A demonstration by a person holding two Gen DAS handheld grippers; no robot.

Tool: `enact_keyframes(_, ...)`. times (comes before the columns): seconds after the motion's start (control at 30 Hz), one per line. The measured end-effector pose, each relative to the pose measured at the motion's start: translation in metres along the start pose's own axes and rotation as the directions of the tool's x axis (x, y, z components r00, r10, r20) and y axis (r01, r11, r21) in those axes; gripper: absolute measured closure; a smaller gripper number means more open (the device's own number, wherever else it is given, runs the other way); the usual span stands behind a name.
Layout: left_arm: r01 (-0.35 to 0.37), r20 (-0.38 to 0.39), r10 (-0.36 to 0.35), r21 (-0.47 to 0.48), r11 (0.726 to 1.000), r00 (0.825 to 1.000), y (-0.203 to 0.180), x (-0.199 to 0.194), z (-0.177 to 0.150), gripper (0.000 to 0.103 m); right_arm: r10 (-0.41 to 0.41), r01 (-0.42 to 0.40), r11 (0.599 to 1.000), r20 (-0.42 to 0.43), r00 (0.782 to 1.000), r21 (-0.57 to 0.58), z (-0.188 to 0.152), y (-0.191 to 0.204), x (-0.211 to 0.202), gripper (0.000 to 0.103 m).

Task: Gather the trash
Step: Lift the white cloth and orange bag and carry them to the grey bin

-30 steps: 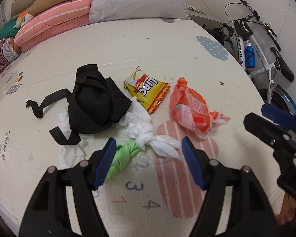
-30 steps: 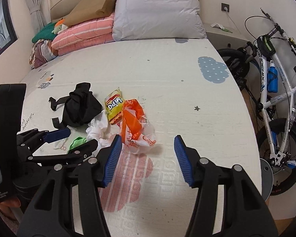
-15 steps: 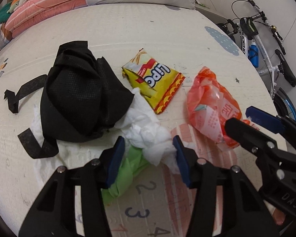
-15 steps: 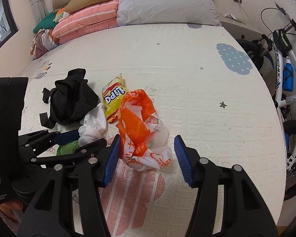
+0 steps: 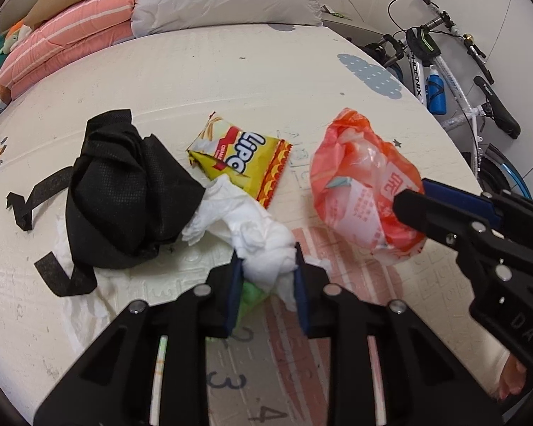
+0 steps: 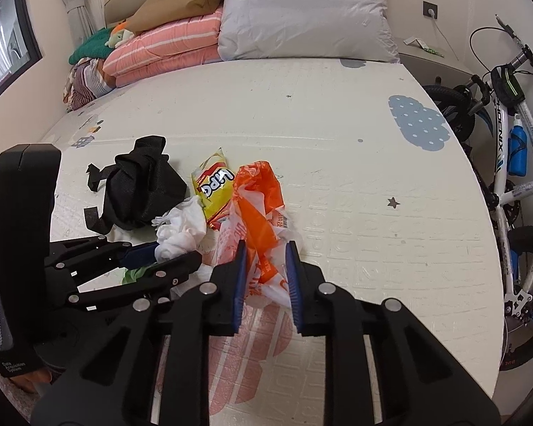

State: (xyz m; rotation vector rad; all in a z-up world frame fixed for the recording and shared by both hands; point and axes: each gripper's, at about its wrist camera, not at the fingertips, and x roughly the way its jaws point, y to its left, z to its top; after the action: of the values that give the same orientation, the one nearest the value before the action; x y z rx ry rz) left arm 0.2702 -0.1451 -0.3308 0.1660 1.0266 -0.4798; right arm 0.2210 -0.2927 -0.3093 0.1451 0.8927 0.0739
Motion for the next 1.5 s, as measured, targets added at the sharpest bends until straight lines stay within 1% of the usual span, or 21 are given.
enact_keyframes(0.23, -0.013, 0.032, 0.012, 0.026, 1.0, 0.999, -0.012, -0.016, 0.003, 0.077, -0.008, 0.006, 0.999, 0.031, 1.0, 0.034, -0.003, -0.01, -0.023, 0.084)
enact_keyframes(0.43, -0.022, 0.05, 0.019, 0.048, 0.999, 0.999, -0.023, -0.031, -0.001, 0.077, -0.029, 0.024, 0.998, 0.072, 0.997, 0.06, -0.007, -0.017, -0.054, 0.084)
enact_keyframes(0.6, 0.002, 0.077, -0.008, 0.077, 0.997, 0.997, -0.043, -0.053, -0.002, 0.077, -0.048, 0.041, 0.995, 0.081, 0.996, 0.093, -0.023, -0.028, -0.083, 0.084)
enact_keyframes(0.77, 0.012, 0.1, -0.024, 0.124, 0.992, 0.995, -0.066, -0.072, -0.006, 0.077, -0.065, 0.056, 0.99, 0.07, 0.995, 0.13, -0.044, -0.043, -0.104, 0.084)
enact_keyframes(0.87, 0.014, 0.084, -0.025, 0.137, 0.991, 0.996, -0.075, -0.074, -0.014, 0.077, -0.061, 0.052, 0.988, 0.057, 0.996, 0.143, -0.054, -0.048, -0.112, 0.084)
enact_keyframes(0.97, 0.028, 0.046, -0.034, 0.134, 0.991, 0.998, -0.079, -0.069, -0.026, 0.077, -0.061, 0.054, 0.988, 0.046, 0.997, 0.147, -0.062, -0.05, -0.115, 0.084)
enact_keyframes(1.07, 0.022, 0.003, -0.022, 0.14, 0.99, 1.0, -0.084, -0.061, -0.041, 0.077, -0.058, 0.052, 0.987, 0.039, 0.998, 0.154, -0.068, -0.051, -0.117, 0.084)
enact_keyframes(1.13, 0.02, -0.012, -0.018, 0.149, 0.989, 1.0, -0.088, -0.059, -0.049, 0.077, -0.058, 0.052, 0.986, 0.038, 0.998, 0.156, -0.071, -0.052, -0.12, 0.084)
enact_keyframes(1.3, 0.028, -0.021, -0.025, 0.166, 0.986, 0.999, -0.101, -0.063, -0.059, 0.077, -0.067, 0.059, 0.984, 0.044, 0.997, 0.168, -0.075, -0.059, -0.129, 0.084)
enact_keyframes(1.5, 0.044, -0.008, -0.044, 0.201, 0.979, 0.999, -0.129, -0.07, -0.054, 0.077, -0.097, 0.083, 0.976, 0.061, 0.993, 0.199, -0.085, -0.081, -0.147, 0.084)
